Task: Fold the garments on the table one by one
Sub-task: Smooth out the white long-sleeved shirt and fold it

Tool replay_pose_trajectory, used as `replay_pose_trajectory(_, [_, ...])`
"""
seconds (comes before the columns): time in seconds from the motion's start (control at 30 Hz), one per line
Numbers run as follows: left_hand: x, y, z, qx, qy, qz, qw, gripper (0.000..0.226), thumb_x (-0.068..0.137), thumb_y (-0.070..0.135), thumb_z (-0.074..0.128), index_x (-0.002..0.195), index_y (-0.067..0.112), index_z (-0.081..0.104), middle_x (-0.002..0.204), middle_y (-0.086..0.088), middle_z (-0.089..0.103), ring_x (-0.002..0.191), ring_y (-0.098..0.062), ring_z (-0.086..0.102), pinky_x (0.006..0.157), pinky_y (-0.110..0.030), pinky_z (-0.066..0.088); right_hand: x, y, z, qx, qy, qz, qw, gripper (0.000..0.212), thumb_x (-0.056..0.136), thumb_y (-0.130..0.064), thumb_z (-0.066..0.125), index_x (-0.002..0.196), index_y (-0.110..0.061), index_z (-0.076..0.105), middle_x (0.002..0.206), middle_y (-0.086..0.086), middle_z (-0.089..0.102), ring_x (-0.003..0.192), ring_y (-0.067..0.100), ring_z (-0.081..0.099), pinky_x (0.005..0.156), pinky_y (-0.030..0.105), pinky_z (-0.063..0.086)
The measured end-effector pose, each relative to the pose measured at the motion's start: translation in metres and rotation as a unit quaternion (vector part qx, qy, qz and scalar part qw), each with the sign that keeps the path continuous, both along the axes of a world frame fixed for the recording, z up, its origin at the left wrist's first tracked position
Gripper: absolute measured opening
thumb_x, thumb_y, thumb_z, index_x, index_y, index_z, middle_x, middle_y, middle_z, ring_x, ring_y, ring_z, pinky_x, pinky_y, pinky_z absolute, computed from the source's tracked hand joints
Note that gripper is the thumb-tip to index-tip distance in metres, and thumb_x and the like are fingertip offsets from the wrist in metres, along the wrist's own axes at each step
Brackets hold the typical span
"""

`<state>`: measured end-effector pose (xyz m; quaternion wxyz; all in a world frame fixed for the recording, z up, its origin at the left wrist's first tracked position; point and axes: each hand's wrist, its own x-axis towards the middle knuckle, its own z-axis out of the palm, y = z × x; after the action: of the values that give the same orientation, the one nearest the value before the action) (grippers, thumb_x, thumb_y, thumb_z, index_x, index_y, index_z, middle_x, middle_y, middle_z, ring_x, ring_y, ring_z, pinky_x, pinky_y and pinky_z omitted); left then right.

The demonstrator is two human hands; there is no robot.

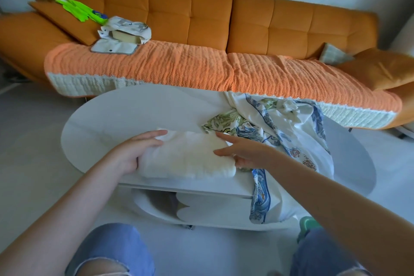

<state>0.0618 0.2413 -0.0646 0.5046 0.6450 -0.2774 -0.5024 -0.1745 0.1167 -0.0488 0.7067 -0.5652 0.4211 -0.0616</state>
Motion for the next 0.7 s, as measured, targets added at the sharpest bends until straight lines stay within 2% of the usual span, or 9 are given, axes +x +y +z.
replay_pose_trajectory(0.1, [-0.021,-0.007,0.013,0.002,-0.004,-0.028,1.000,0.039,0.084,-0.005,0.057,0.113,0.020,0.063,0.097,-0.005,0.066,0.068,-0.014,0.066,0.050,-0.016,0.052,-0.028,0.001,0.011,-0.061,0.021,-0.010,0.998,0.072,0.084,0.001,0.064,0.143,-0.030,0.037,0.125,0.008,0.056,0.103,0.030,0.062,0.090,0.044,0.052])
replay_pose_trajectory(0.17, [-0.039,-0.018,0.021,-0.015,-0.018,-0.037,0.999,0.044,0.083,-0.006,0.059,0.116,0.022,0.062,0.102,-0.009,0.066,0.069,-0.015,0.067,0.054,-0.017,0.053,-0.050,0.002,0.019,-0.115,0.027,-0.042,0.992,0.070,0.082,-0.002,0.067,0.140,-0.032,0.041,0.114,0.003,0.059,0.108,0.031,0.061,0.096,0.046,0.049])
replay_pose_trajectory(0.3, [-0.082,-0.047,0.033,-0.083,-0.072,-0.059,0.992,0.052,0.077,-0.005,0.066,0.119,0.026,0.062,0.120,-0.010,0.062,0.103,-0.023,0.062,0.092,-0.032,0.048,-0.102,0.002,0.033,-0.171,0.009,-0.109,0.979,0.073,0.080,-0.004,0.070,0.140,-0.033,0.041,0.118,-0.002,0.053,0.112,0.027,0.059,0.095,0.045,0.049])
replay_pose_trajectory(0.37, [-0.107,-0.063,0.037,-0.105,-0.092,-0.083,0.987,0.054,0.074,-0.003,0.070,0.117,0.030,0.063,0.123,-0.009,0.061,0.111,-0.022,0.059,0.100,-0.036,0.044,-0.133,0.003,0.037,-0.186,0.003,-0.140,0.973,0.074,0.080,-0.002,0.070,0.141,-0.031,0.039,0.113,-0.006,0.051,0.110,0.027,0.059,0.092,0.044,0.051])
replay_pose_trajectory(0.47, [-0.153,-0.087,0.039,-0.120,-0.109,-0.122,0.979,0.054,0.070,0.004,0.074,0.112,0.036,0.065,0.132,-0.009,0.055,0.121,-0.022,0.051,0.105,-0.039,0.041,-0.179,0.009,0.037,-0.197,0.020,-0.187,0.962,0.076,0.079,-0.002,0.070,0.141,-0.032,0.038,0.121,0.000,0.050,0.110,0.029,0.059,0.091,0.045,0.051])
replay_pose_trajectory(0.57, [-0.207,-0.104,0.041,-0.124,-0.138,-0.165,0.969,0.055,0.079,0.001,0.068,0.125,0.028,0.059,0.140,-0.004,0.046,0.130,-0.018,0.041,0.105,-0.031,0.037,-0.229,0.017,0.032,-0.179,0.020,-0.239,0.954,0.078,0.080,0.000,0.069,0.143,-0.031,0.035,0.134,0.008,0.041,0.115,0.031,0.054,0.085,0.043,0.054])
replay_pose_trajectory(0.63, [-0.244,-0.115,0.039,-0.134,-0.149,-0.210,0.957,0.055,0.082,-0.002,0.063,0.130,0.026,0.055,0.145,-0.003,0.040,0.136,-0.019,0.032,0.101,-0.025,0.035,-0.262,0.024,0.026,-0.169,0.021,-0.268,0.948,0.080,0.080,0.001,0.068,0.144,-0.031,0.033,0.139,0.010,0.035,0.118,0.032,0.050,0.079,0.038,0.055])
replay_pose_trajectory(0.7, [-0.279,-0.127,0.034,-0.144,-0.166,-0.255,0.942,0.056,0.085,-0.003,0.060,0.133,0.023,0.052,0.148,-0.001,0.037,0.139,-0.018,0.028,0.095,-0.021,0.031,-0.295,0.031,0.018,-0.163,0.024,-0.302,0.939,0.081,0.080,0.002,0.068,0.145,-0.031,0.031,0.140,0.011,0.032,0.120,0.033,0.048,0.081,0.041,0.054])
